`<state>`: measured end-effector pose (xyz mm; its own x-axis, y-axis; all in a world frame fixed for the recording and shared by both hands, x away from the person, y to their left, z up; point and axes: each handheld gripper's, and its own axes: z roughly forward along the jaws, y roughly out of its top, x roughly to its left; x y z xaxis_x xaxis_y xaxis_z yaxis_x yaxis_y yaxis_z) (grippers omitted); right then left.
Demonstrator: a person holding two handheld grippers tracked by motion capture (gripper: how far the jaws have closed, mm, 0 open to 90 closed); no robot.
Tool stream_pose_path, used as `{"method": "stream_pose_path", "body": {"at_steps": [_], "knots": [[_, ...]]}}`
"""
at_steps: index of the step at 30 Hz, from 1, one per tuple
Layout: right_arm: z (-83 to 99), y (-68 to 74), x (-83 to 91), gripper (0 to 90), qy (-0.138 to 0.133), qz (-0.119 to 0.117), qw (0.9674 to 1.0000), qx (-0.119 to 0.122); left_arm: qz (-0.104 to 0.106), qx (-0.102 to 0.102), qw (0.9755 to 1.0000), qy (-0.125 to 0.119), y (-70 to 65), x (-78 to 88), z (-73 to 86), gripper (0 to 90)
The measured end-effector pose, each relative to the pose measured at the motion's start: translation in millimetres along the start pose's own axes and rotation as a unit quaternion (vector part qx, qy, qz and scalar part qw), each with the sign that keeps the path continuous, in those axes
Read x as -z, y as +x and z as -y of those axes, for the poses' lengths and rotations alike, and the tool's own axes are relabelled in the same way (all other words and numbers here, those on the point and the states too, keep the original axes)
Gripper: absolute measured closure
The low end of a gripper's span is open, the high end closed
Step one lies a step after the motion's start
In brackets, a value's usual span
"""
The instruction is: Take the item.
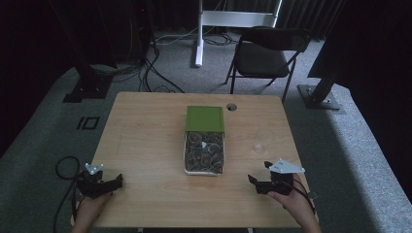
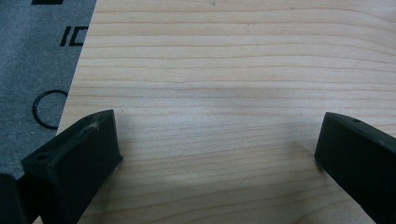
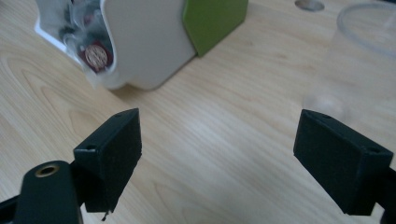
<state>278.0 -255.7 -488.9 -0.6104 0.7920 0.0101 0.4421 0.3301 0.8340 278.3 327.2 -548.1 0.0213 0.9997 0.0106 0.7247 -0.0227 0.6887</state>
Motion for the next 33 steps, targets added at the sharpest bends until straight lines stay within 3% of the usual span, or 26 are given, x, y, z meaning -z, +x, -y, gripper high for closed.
{"method": "stream_pose_path", "body": {"at_steps": [15,33], "knots": [[-34.5,8.5,-7.4,17.8,-0.025,-0.022,0.9994,0.014,0.000,0.000,1.0000,0.000,0.0,0.0,0.0,0.3],[-71.6,29.2,-28.8,19.9,-0.036,-0.053,0.9967,0.050,0.000,0.000,1.0000,0.000,0.0,0.0,0.0,0.3]]}}
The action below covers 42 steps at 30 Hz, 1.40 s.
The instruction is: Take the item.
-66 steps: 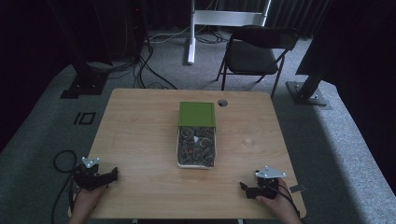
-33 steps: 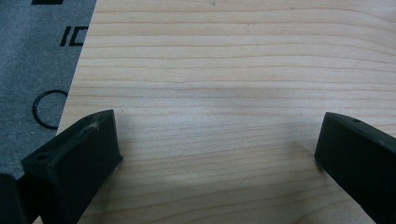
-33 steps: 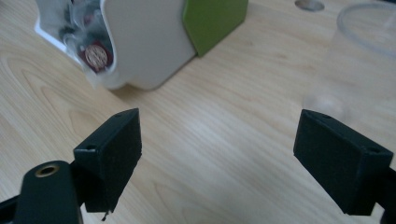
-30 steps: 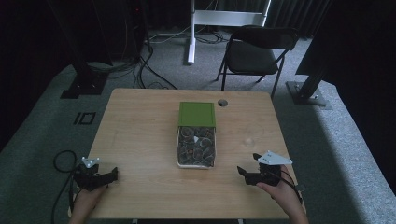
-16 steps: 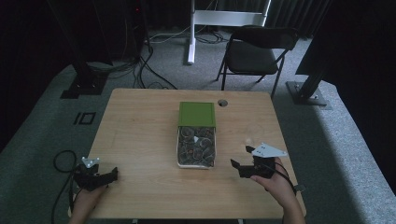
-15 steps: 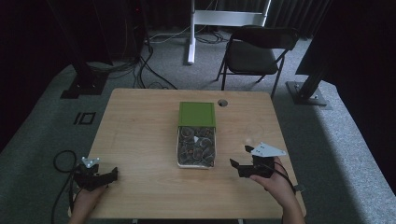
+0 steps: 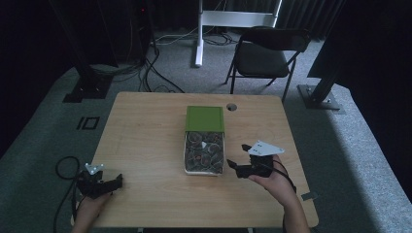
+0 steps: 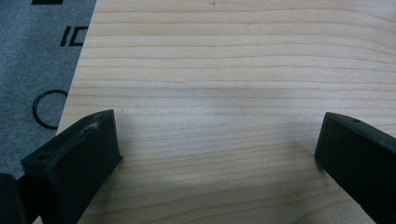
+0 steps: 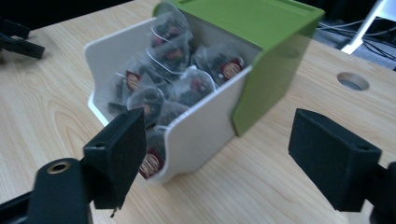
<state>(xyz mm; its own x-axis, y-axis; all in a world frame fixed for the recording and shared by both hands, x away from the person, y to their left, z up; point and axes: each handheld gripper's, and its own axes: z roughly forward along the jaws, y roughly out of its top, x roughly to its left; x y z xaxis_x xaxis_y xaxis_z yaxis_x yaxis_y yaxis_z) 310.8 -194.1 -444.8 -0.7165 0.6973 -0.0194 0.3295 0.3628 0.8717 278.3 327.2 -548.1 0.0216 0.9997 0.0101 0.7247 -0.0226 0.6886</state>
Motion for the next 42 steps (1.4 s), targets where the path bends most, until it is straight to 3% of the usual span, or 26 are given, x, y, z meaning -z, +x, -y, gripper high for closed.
{"method": "stream_pose_path", "body": {"at_steps": [25,42], "knots": [[-26.0,28.8,-31.9,24.7,0.008,-0.049,0.9978,0.043,0.000,0.001,1.0000,-0.001,-0.2,-0.2,0.0,0.3],[-38.5,52.2,-57.8,35.9,0.016,-0.084,0.9949,0.055,0.000,0.001,1.0000,-0.001,-0.1,-0.2,0.0,0.3]]}}
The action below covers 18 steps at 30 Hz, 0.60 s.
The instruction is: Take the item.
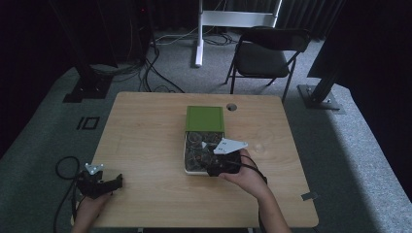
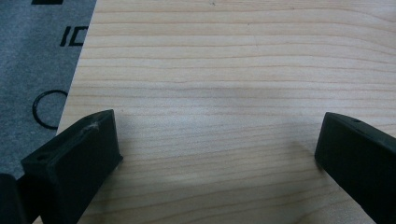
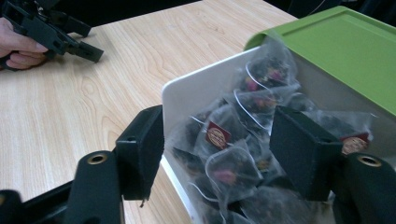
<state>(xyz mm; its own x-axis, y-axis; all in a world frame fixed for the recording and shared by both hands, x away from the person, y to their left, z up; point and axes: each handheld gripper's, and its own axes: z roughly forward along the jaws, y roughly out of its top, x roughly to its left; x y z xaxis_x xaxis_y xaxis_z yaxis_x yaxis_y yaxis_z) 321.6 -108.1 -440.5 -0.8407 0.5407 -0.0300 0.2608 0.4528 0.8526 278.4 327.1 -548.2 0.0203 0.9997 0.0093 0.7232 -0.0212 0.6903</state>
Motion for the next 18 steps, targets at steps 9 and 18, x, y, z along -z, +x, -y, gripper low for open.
{"method": "stream_pose_path", "body": {"at_steps": [9,18], "knots": [[-3.0,5.6,-17.8,36.8,0.013,0.003,0.9999,0.002,0.000,0.002,1.0000,-0.001,-0.2,-0.1,0.1,0.3],[-2.0,10.6,-34.5,39.8,0.035,0.025,0.9991,0.005,0.000,0.000,1.0000,0.000,0.0,0.1,0.0,0.3]]}}
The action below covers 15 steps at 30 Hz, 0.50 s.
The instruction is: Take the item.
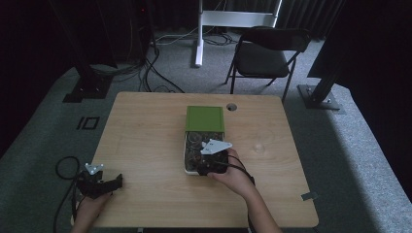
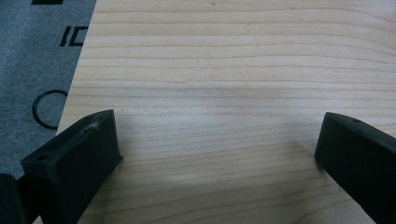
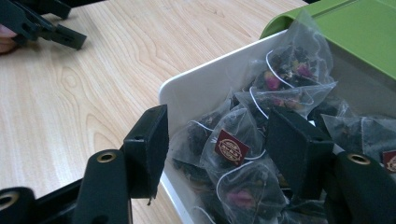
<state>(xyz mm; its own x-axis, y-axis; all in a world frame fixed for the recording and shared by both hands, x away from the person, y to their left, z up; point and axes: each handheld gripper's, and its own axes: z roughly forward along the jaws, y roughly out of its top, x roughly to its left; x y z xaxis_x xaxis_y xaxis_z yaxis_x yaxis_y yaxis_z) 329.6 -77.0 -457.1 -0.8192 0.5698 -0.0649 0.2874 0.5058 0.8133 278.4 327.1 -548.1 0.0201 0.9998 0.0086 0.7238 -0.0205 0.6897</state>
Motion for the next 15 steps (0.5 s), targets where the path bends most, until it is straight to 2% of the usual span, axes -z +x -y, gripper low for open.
{"method": "stream_pose_path", "body": {"at_steps": [10,15], "knots": [[1.7,-0.1,-11.1,41.7,0.015,0.024,0.9996,-0.007,0.000,0.000,1.0000,0.000,0.0,0.1,0.0,0.3],[3.3,1.2,-17.6,44.5,0.022,0.025,0.9994,-0.012,0.000,0.000,1.0000,0.001,0.1,0.1,0.0,0.3]]}}
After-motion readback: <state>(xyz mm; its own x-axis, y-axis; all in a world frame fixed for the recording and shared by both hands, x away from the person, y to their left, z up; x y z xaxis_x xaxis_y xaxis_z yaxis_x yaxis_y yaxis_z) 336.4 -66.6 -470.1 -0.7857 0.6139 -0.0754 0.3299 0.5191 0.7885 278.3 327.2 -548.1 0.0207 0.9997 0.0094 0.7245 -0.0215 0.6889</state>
